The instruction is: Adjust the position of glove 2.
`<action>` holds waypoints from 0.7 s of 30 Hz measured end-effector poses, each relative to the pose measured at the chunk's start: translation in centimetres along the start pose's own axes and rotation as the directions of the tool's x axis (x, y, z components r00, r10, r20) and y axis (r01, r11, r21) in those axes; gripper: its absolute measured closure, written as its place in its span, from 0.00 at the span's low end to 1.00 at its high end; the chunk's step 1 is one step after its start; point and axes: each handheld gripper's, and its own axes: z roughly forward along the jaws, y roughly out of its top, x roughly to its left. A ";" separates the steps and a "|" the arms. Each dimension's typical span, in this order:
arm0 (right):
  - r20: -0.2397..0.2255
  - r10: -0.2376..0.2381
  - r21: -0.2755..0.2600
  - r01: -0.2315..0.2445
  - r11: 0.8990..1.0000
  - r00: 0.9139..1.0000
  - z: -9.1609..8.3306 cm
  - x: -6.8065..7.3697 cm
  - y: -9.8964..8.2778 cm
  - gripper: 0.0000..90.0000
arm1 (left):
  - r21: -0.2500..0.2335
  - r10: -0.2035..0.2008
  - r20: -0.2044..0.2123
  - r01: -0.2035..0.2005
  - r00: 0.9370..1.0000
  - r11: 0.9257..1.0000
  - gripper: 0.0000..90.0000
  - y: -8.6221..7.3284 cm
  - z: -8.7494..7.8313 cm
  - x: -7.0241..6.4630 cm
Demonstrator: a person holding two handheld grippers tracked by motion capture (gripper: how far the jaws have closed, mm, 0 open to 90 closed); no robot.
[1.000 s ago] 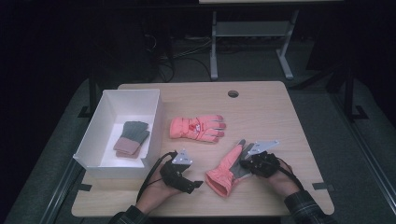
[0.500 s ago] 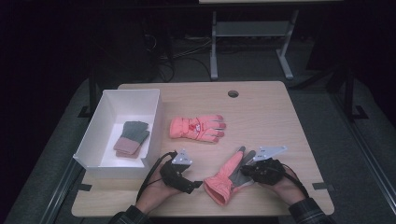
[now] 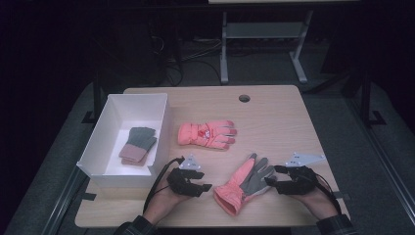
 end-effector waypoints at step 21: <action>0.042 0.065 -0.020 -0.064 0.998 0.997 -2.5 -0.7 -2.9 0.21 | -0.003 -0.089 -0.194 0.090 0.977 0.996 1.00 7.9 2.6 5.2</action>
